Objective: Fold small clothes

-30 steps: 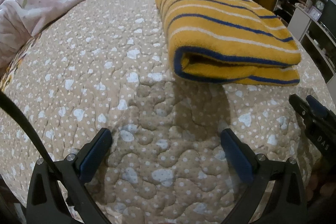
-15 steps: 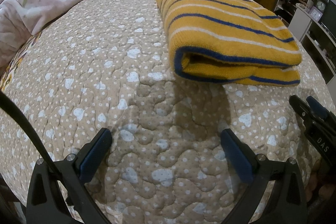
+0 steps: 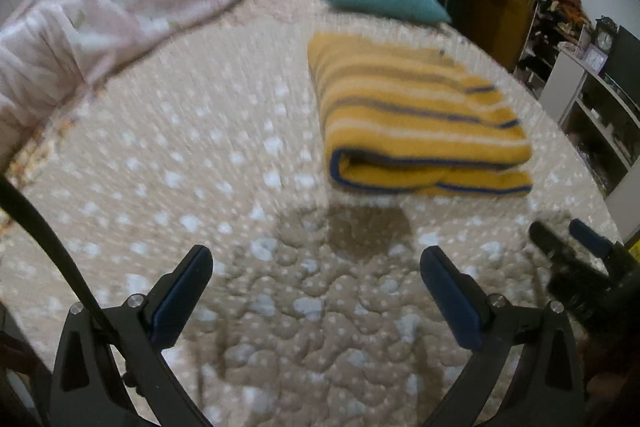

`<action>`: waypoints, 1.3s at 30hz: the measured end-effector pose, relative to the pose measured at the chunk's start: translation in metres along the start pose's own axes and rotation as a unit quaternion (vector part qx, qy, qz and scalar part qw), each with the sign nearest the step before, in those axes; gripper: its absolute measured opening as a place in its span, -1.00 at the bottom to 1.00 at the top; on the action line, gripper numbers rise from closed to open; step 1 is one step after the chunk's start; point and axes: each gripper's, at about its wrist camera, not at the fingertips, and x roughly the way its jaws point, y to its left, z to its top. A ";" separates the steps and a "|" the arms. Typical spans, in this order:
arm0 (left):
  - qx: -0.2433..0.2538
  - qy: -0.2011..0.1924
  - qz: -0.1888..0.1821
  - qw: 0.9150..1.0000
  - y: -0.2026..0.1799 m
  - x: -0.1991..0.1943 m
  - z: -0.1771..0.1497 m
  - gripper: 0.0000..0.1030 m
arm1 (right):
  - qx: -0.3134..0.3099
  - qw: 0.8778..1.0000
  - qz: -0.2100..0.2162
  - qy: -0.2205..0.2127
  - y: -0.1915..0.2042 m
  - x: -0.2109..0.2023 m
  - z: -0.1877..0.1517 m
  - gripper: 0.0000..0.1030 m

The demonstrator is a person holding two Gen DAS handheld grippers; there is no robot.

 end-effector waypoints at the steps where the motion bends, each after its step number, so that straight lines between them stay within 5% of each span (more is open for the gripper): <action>1: 0.003 -0.010 0.004 1.000 -0.001 -0.007 0.001 1.00 | -0.005 1.000 -0.001 -0.002 0.003 -0.004 -0.001 0.54; 13: -0.033 -0.055 0.005 0.998 0.025 -0.055 0.002 1.00 | -0.038 0.999 0.008 -0.027 0.040 -0.046 0.011 0.57; 39: -0.068 -0.038 -0.014 0.997 0.054 -0.049 -0.004 1.00 | -0.061 0.998 0.010 -0.017 0.074 -0.050 0.015 0.57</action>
